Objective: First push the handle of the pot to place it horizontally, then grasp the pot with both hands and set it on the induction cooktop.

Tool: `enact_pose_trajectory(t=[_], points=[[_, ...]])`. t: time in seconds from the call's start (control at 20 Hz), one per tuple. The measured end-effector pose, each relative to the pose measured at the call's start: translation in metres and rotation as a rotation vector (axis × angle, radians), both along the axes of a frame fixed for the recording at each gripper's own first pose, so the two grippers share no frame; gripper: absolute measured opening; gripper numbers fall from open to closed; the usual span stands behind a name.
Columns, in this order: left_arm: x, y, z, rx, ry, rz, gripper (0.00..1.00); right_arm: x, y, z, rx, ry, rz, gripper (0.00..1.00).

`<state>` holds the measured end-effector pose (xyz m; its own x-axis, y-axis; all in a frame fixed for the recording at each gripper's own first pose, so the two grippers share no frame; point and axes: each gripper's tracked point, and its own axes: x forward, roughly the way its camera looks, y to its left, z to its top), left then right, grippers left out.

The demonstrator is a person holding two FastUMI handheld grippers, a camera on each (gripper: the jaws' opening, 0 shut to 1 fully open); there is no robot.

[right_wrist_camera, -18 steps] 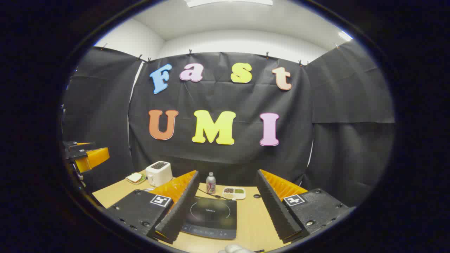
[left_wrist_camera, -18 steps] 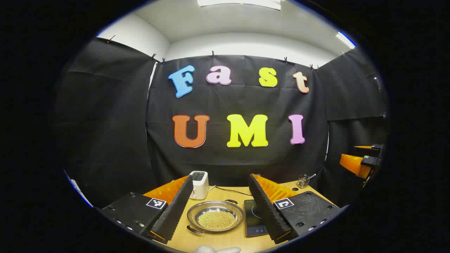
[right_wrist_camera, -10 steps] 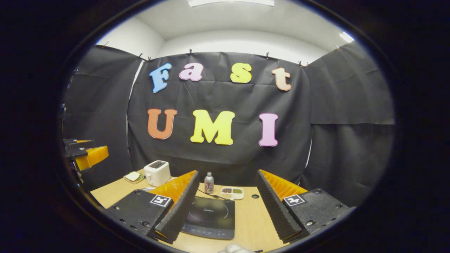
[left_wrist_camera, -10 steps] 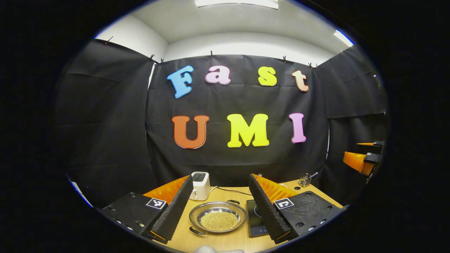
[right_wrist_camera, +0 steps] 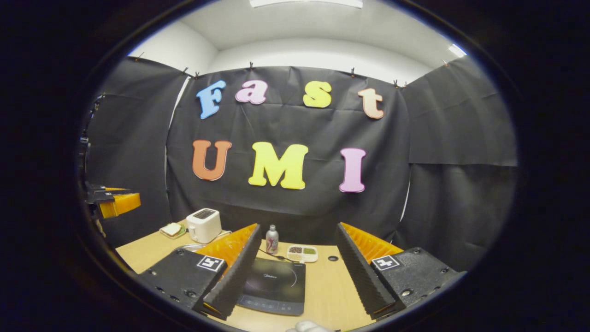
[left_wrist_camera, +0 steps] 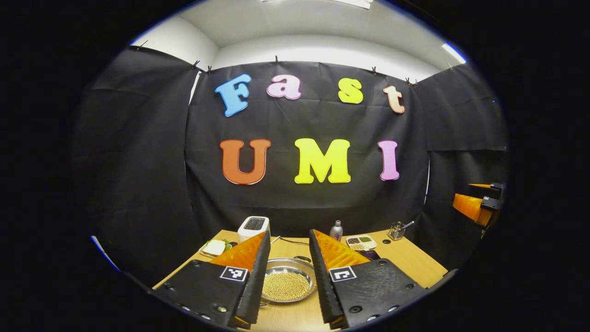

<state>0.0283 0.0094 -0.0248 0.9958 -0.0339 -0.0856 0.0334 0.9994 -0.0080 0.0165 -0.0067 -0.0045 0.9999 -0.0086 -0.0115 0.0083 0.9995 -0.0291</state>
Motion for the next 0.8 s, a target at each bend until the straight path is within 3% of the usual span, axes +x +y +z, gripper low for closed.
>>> enact_pose_trajectory(t=[0.05, 0.2, 0.4, 0.8], points=[[0.003, 0.003, -0.005, -0.001, 0.014, 0.003, 0.35, 0.002, 0.0, 0.0, -0.001, 0.001, -0.001, 0.97], [0.008, -0.005, -0.023, -0.036, 0.087, -0.056, 0.04, 0.003, -0.002, -0.001, 0.005, 0.005, 0.001, 1.0], [0.022, -0.006, -0.057, -0.1, 0.22, -0.114, 0.0, 0.002, -0.004, -0.007, 0.009, 0.017, -0.01, 0.97], [0.012, 0.008, -0.164, -0.103, 0.581, -0.19, 0.0, -0.002, 0.006, -0.044, 0.027, 0.107, -0.01, 1.0]])
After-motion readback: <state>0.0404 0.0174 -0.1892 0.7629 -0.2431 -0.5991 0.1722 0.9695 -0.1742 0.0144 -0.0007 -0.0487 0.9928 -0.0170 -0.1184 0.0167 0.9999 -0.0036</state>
